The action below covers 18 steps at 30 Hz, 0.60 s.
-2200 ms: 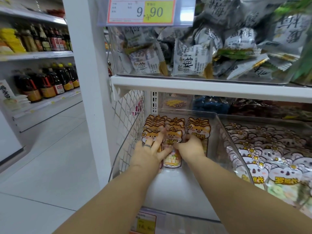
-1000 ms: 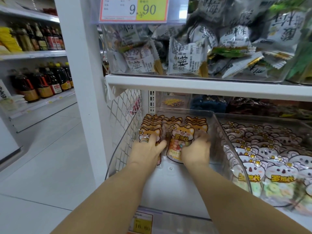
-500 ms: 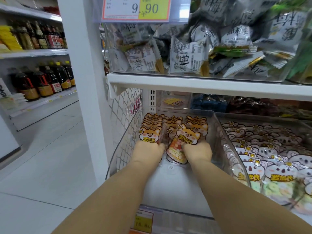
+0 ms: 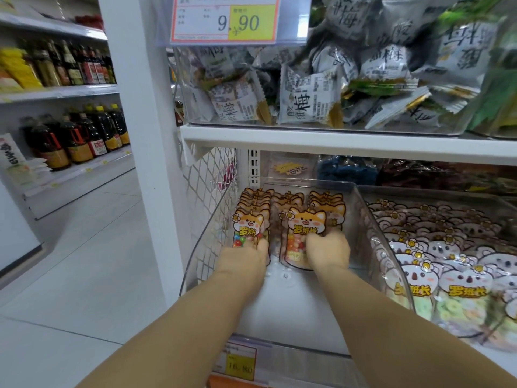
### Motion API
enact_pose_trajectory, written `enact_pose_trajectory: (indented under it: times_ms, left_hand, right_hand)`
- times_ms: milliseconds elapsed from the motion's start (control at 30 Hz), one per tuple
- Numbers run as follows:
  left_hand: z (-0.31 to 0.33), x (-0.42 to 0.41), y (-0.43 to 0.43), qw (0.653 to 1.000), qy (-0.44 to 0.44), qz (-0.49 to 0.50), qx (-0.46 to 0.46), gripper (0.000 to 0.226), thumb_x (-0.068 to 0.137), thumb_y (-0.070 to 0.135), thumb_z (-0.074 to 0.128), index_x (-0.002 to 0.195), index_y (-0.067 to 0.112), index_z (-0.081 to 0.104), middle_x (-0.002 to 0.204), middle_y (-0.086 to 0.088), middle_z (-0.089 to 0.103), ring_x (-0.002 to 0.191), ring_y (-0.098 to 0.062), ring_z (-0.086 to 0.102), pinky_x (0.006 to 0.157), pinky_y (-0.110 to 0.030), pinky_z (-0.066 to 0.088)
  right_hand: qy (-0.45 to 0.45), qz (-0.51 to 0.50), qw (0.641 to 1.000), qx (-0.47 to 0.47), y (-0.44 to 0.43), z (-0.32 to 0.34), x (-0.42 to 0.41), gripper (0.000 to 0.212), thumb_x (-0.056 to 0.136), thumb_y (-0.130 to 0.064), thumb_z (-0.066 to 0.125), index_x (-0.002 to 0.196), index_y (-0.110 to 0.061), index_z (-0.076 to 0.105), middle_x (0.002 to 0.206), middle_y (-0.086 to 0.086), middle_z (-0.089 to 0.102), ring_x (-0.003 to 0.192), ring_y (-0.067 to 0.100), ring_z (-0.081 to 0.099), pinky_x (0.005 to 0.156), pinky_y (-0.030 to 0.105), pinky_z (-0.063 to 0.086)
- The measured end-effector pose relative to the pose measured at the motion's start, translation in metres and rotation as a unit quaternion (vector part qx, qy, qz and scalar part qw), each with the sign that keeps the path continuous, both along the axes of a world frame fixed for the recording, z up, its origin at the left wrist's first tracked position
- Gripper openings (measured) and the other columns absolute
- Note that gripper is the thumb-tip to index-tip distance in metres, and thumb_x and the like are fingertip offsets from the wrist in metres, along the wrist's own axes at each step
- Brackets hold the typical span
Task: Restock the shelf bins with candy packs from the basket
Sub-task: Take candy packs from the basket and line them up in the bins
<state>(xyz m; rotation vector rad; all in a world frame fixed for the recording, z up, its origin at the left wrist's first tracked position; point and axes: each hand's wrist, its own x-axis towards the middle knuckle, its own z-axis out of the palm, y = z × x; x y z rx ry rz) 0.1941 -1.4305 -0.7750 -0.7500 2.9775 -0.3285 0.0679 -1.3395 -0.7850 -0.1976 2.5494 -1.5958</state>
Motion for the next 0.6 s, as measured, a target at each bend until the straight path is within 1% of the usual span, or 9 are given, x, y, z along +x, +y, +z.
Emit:
enact_pose_trajectory:
  times_ms: [67,133,200,267,333,400,467,533,600]
  left_hand:
    - [-0.0006,0.0008,-0.0002,1.000,-0.005,0.005,0.002,0.049,0.098,0.009,0.043,0.144,0.013,0.028,0.142,-0.014,0.045,0.120,-0.033,0.056,0.089,-0.039,0.042]
    - [-0.0017,0.0003,-0.0005,1.000,-0.006,0.009,0.007,0.053,0.098,0.010,0.044,0.147,0.014,0.026,0.143,-0.014,0.045,0.120,-0.034,0.056,0.090,-0.039,0.043]
    - [-0.0028,-0.0006,-0.0011,1.000,-0.004,0.010,0.009,0.055,0.098,0.010,0.044,0.148,0.014,0.024,0.143,-0.014,0.044,0.119,-0.034,0.057,0.088,-0.039,0.043]
    - [-0.0031,-0.0011,-0.0014,1.000,-0.006,0.011,0.008,0.055,0.098,0.010,0.044,0.148,0.014,0.024,0.143,-0.014,0.044,0.118,-0.034,0.057,0.085,-0.038,0.042]
    - [-0.0030,-0.0013,-0.0012,1.000,-0.008,0.011,0.010,0.055,0.098,0.010,0.044,0.149,0.014,0.024,0.143,-0.014,0.045,0.118,-0.034,0.057,0.086,-0.038,0.042]
    - [-0.0025,-0.0012,-0.0006,1.000,-0.005,0.010,0.014,0.053,0.099,0.011,0.043,0.148,0.015,0.024,0.143,-0.014,0.045,0.119,-0.034,0.057,0.085,-0.037,0.042]
    - [-0.0022,-0.0004,-0.0005,1.000,0.001,0.010,0.025,0.051,0.099,0.011,0.043,0.147,0.015,0.025,0.142,-0.013,0.046,0.119,-0.034,0.057,0.082,-0.036,0.039]
    - [-0.0016,0.0000,-0.0008,0.999,0.006,0.010,0.036,0.048,0.099,0.012,0.043,0.145,0.015,0.027,0.138,-0.013,0.048,0.117,-0.034,0.058,0.080,-0.036,0.038]
    - [0.0002,0.0007,0.0004,0.999,0.015,0.012,0.048,0.046,0.099,0.012,0.043,0.142,0.015,0.026,0.136,-0.013,0.049,0.115,-0.034,0.059,0.079,-0.037,0.039]
  right_hand:
    - [-0.011,-0.015,1.000,-0.008,0.0019,0.0031,-0.0010,0.027,0.089,-0.017,0.054,0.112,-0.003,0.060,0.113,0.019,0.063,0.105,0.040,0.057,0.079,0.032,0.038]
    - [-0.016,0.015,1.000,0.008,0.0005,0.0019,-0.0009,0.029,0.088,-0.016,0.054,0.114,-0.005,0.060,0.114,0.018,0.064,0.106,0.039,0.057,0.080,0.032,0.039]
    - [-0.011,0.060,0.998,0.035,-0.0023,-0.0017,0.0013,0.029,0.087,-0.013,0.053,0.115,-0.008,0.060,0.113,0.015,0.064,0.106,0.038,0.056,0.081,0.032,0.040]
    - [-0.006,0.072,0.997,0.038,-0.0035,-0.0044,0.0018,0.028,0.086,-0.010,0.054,0.113,-0.009,0.060,0.110,0.014,0.063,0.105,0.037,0.056,0.082,0.031,0.040]
    - [-0.001,0.057,0.998,0.012,-0.0019,-0.0031,0.0025,0.023,0.087,-0.010,0.055,0.109,-0.007,0.063,0.104,0.013,0.064,0.101,0.036,0.057,0.080,0.030,0.040]
    - [0.009,0.046,0.999,-0.014,-0.0003,-0.0002,0.0031,0.017,0.088,-0.011,0.056,0.102,-0.006,0.064,0.098,0.012,0.064,0.092,0.032,0.055,0.077,0.029,0.038]
    - [0.016,0.076,0.997,-0.005,-0.0006,0.0004,0.0048,0.014,0.087,-0.009,0.060,0.100,-0.008,0.064,0.093,0.008,0.064,0.089,0.028,0.055,0.076,0.028,0.038]
    - [0.019,0.115,0.993,0.029,-0.0019,-0.0020,0.0064,0.021,0.085,-0.010,0.067,0.106,-0.011,0.065,0.094,0.003,0.064,0.096,0.028,0.059,0.079,0.028,0.042]
    - [0.025,0.123,0.989,0.074,-0.0027,-0.0061,0.0057,0.028,0.085,-0.018,0.072,0.111,-0.012,0.064,0.100,0.003,0.065,0.104,0.030,0.061,0.082,0.029,0.045]
